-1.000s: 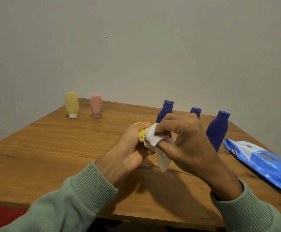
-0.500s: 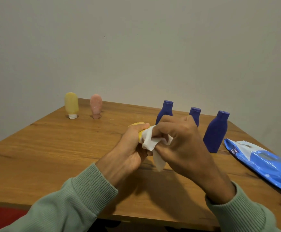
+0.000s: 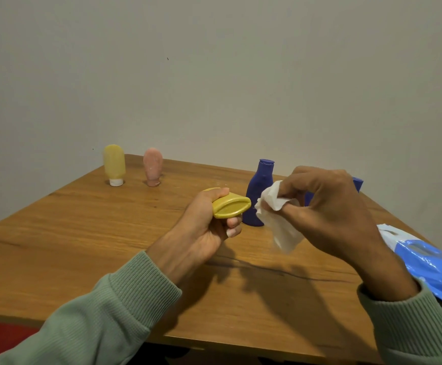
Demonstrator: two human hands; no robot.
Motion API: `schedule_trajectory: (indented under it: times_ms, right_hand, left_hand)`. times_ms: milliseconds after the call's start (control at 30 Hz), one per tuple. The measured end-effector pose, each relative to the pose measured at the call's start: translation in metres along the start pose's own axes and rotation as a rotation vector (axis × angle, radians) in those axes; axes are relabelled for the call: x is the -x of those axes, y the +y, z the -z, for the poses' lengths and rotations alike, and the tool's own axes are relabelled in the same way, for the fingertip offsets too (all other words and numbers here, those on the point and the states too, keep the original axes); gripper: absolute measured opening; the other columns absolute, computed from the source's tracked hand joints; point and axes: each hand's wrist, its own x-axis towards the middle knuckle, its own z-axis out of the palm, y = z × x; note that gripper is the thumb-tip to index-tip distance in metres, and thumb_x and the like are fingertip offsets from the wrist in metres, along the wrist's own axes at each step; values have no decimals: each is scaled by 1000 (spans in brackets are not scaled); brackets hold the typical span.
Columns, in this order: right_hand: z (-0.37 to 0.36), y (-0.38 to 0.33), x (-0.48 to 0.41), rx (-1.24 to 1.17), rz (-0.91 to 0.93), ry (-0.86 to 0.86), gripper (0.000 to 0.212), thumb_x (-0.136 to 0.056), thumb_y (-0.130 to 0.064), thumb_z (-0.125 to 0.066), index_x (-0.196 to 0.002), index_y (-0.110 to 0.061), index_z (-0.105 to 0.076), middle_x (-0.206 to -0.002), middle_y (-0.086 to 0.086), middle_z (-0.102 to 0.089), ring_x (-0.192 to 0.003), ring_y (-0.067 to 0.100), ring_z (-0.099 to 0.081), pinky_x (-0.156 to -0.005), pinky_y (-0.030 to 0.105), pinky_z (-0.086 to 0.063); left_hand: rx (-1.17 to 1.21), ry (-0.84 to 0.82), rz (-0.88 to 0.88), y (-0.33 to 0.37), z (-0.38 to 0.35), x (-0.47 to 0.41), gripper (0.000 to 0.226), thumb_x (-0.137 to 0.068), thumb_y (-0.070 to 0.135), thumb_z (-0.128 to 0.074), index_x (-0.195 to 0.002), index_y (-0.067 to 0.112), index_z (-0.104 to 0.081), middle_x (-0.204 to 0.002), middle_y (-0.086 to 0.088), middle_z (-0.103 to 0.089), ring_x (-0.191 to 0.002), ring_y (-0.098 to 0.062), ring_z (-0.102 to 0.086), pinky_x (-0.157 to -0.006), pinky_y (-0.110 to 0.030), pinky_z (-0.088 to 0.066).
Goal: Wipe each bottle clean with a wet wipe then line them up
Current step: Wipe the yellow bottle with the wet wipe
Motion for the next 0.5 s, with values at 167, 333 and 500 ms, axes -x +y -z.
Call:
schedule_trajectory:
  times_ms: [167, 333, 500]
  right_hand:
    - [-12, -5, 2, -16, 48, -13, 13, -73, -19, -77, -85, -16, -72, -78, -19, -54, -72, -2, -55, -65, 16, -44]
    - [-29, -19, 6, -42, 106, -27, 16, -74, -34, -67, -82, -20, -69, -79, -19, -53, -71, 1, -56, -69, 27, -50]
    - [-18, -7, 1, -23, 62, 24, 22, -75, -38, -62, -82, -19, -70, -77, -20, -53, -67, -4, -54, -63, 13, -42]
  left_hand:
    - [-25, 3, -1, -4, -3, 2, 20, -99, 16, -43, -81, 5, -44, -49, -8, -48, -32, -14, -41, -31, -18, -32]
    - [-47, 16, -1, -4, -3, 3, 21, -98, 17, -48, -79, 8, -52, -57, -6, -53, -46, -15, -50, -44, -24, -40]
    - [-36, 0, -6, -2, -5, 3, 20, -99, 16, -43, -84, 4, -45, -52, -9, -50, -33, -13, -41, -33, -17, -32]
